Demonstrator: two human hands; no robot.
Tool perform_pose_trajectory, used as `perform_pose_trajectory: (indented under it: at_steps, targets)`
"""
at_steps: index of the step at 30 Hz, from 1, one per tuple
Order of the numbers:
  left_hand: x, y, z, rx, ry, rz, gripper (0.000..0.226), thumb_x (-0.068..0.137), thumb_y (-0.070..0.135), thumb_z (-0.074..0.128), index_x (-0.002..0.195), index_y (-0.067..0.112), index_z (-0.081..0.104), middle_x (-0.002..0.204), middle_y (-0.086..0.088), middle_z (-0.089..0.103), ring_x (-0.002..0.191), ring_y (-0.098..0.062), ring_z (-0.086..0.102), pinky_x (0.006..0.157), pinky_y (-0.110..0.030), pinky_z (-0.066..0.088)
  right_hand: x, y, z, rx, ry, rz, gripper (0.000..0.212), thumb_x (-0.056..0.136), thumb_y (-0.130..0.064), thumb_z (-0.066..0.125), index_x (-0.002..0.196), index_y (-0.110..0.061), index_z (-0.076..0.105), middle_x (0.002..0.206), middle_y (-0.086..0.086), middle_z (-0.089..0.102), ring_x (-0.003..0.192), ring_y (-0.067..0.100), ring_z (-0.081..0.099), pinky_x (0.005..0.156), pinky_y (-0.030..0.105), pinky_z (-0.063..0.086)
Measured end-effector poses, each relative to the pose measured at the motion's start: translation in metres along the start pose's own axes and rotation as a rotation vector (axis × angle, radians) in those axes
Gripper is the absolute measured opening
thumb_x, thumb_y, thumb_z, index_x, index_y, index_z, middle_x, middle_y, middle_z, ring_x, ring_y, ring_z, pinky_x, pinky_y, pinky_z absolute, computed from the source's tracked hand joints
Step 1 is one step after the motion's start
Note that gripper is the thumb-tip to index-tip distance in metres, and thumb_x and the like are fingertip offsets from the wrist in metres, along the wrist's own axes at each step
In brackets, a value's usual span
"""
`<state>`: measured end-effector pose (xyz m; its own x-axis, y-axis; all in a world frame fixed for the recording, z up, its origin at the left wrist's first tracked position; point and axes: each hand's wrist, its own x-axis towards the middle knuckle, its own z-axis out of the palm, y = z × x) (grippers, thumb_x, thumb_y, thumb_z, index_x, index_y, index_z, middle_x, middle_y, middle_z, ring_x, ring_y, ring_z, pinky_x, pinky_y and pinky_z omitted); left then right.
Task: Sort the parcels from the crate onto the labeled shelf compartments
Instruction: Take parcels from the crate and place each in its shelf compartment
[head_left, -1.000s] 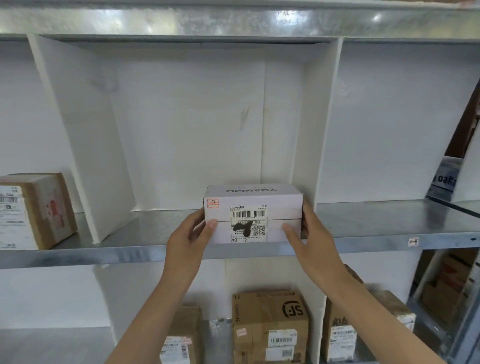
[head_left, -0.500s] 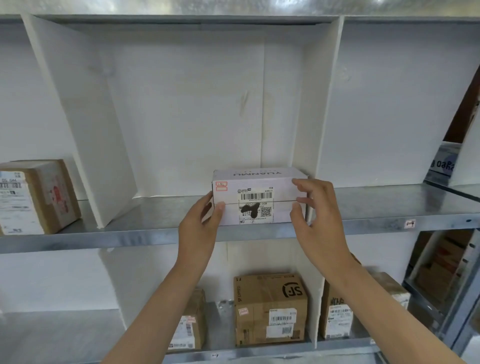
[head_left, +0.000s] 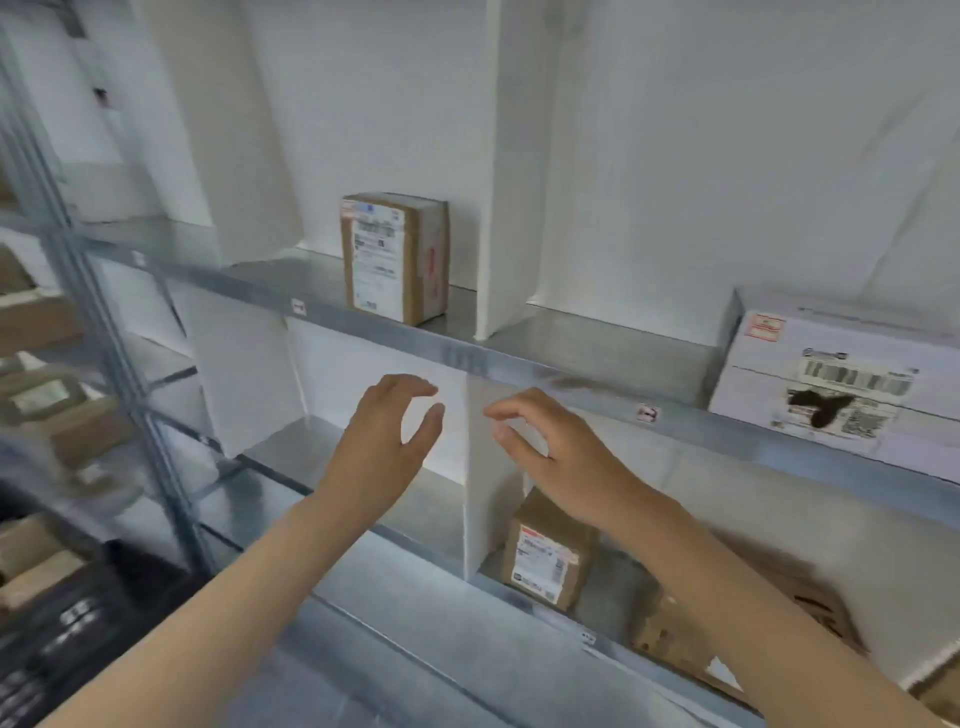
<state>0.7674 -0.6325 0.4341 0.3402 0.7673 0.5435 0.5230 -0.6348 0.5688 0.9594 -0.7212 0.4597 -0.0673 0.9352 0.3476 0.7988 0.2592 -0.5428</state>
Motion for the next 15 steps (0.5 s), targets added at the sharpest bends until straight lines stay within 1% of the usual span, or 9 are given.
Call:
perform_pose_trajectory:
  at_steps: [2,3,6,7,8,11,13,15]
  targets:
    - [-0.007,-0.033,-0.030,0.100,0.015,-0.043,0.029,0.098,0.027,0.056,0.123,0.015,0.062,0.132,-0.001,0.057,0.121,-0.018,0.052,0.099,-0.025,0.040,0.035,-0.016,0.035,-0.067,-0.052,-0.092,0.032,0.102,-0.033,0.051,0.133,-0.023,0.056,0.134,-0.011,0.054,0.120,-0.003,0.046,0.095,-0.002,0.024]
    - [-0.011,-0.049,-0.045,0.158,0.017,-0.064,0.030,0.098,0.027,0.056,0.124,0.013,0.062,0.134,-0.003,0.056,0.122,-0.020,0.052,0.101,-0.027,0.041,0.052,-0.026,0.053,-0.091,-0.079,-0.140,0.034,0.102,-0.032,0.052,0.134,-0.022,0.056,0.136,-0.009,0.053,0.123,0.003,0.047,0.097,0.001,0.023]
    - [-0.028,-0.099,-0.091,0.315,0.020,-0.144,0.036,0.096,0.027,0.058,0.129,0.010,0.059,0.139,-0.006,0.053,0.127,-0.024,0.050,0.106,-0.037,0.042,0.099,-0.063,0.106,-0.110,-0.175,-0.250,0.039,0.103,-0.031,0.051,0.140,-0.020,0.052,0.140,-0.005,0.051,0.127,0.012,0.047,0.106,0.018,0.030]
    - [-0.034,-0.116,-0.107,0.359,0.025,-0.178,0.039,0.096,0.026,0.060,0.130,0.008,0.059,0.140,-0.007,0.053,0.128,-0.025,0.049,0.107,-0.038,0.041,0.113,-0.076,0.124,-0.115,-0.203,-0.277,0.040,0.103,-0.030,0.051,0.141,-0.019,0.051,0.141,-0.004,0.051,0.128,0.014,0.047,0.108,0.022,0.031]
    - [-0.041,-0.131,-0.123,0.401,0.028,-0.212,0.041,0.095,0.026,0.061,0.130,0.007,0.058,0.139,-0.009,0.053,0.128,-0.027,0.049,0.107,-0.039,0.041,0.125,-0.089,0.143,-0.116,-0.229,-0.299,0.041,0.103,-0.029,0.050,0.142,-0.018,0.050,0.142,-0.003,0.050,0.129,0.016,0.047,0.110,0.025,0.031]
    - [-0.064,-0.174,-0.173,0.488,0.028,-0.301,0.041,0.095,0.026,0.061,0.129,0.005,0.058,0.134,-0.011,0.057,0.125,-0.028,0.052,0.106,-0.036,0.040,0.159,-0.136,0.201,-0.129,-0.283,-0.389,0.044,0.101,-0.028,0.052,0.142,-0.014,0.049,0.142,0.001,0.052,0.129,0.020,0.047,0.110,0.028,0.031]
    - [-0.078,-0.204,-0.203,0.541,0.033,-0.346,0.042,0.096,0.026,0.059,0.132,0.005,0.056,0.136,-0.010,0.055,0.129,-0.025,0.050,0.109,-0.032,0.036,0.180,-0.167,0.241,-0.144,-0.319,-0.435,0.045,0.101,-0.029,0.053,0.142,-0.012,0.049,0.141,0.003,0.052,0.128,0.022,0.048,0.109,0.030,0.032]
    - [-0.091,-0.237,-0.231,0.586,0.030,-0.389,0.048,0.097,0.030,0.057,0.137,0.005,0.053,0.143,-0.009,0.051,0.135,-0.023,0.045,0.115,-0.029,0.029,0.199,-0.195,0.281,-0.161,-0.370,-0.460,0.048,0.102,-0.030,0.051,0.146,-0.014,0.043,0.146,0.003,0.047,0.131,0.022,0.044,0.110,0.030,0.029]
